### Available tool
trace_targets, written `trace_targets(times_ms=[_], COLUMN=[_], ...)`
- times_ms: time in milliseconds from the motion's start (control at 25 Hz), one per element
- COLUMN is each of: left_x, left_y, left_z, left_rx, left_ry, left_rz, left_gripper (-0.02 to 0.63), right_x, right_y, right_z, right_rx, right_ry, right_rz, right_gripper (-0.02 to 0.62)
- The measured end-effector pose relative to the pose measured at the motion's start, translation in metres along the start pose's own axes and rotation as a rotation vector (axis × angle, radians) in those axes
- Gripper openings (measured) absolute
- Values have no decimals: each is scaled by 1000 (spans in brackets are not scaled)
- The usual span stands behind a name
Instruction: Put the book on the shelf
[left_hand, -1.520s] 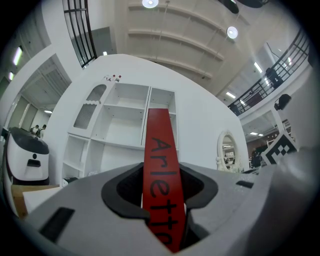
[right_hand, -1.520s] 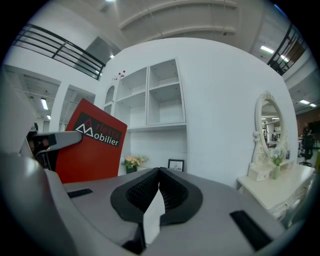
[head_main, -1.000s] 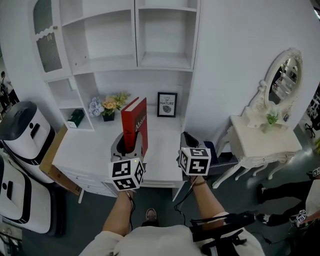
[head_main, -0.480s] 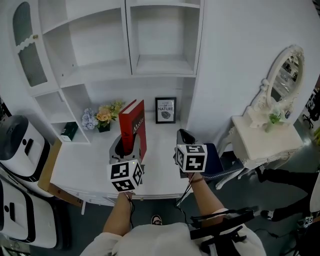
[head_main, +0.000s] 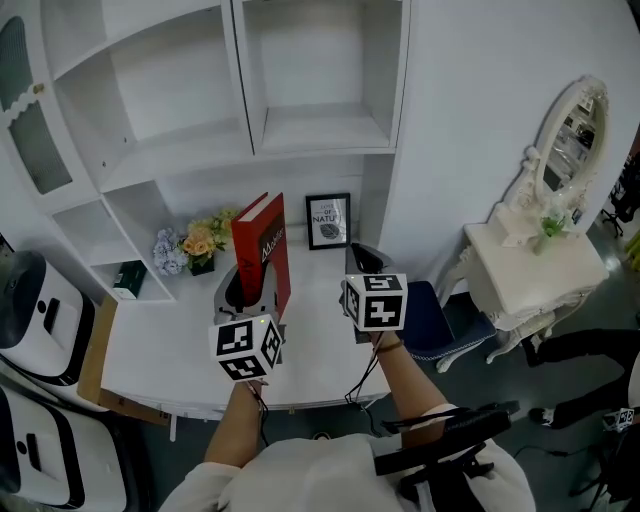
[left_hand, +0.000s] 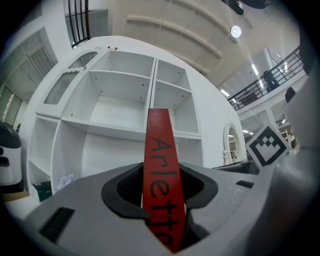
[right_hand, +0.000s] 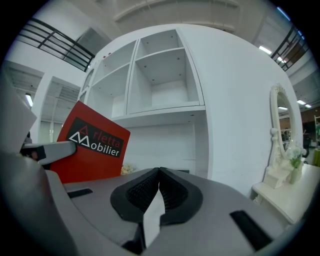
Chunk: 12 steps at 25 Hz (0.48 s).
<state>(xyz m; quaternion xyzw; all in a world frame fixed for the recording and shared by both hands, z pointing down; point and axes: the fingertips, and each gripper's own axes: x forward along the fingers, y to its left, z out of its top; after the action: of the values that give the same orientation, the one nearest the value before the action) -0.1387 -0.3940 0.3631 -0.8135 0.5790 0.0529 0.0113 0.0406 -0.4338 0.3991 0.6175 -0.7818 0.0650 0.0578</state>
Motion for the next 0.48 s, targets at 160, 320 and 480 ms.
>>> trace_targets(times_ms=[160, 320, 480], left_x=[9, 14, 15], left_y=[6, 10, 10], left_z=[1, 0, -6], left_rx=[9, 6, -7], left_ry=[1, 4, 17], left_rz=[-15, -24, -21], left_gripper=[172, 172, 172], right_x=[12, 17, 18], right_y=[3, 2, -1], right_z=[8, 8, -2], right_rx=[3, 8, 7], right_ry=[-13, -8, 18], right_rz=[-7, -18, -21], right_gripper=[21, 21, 21])
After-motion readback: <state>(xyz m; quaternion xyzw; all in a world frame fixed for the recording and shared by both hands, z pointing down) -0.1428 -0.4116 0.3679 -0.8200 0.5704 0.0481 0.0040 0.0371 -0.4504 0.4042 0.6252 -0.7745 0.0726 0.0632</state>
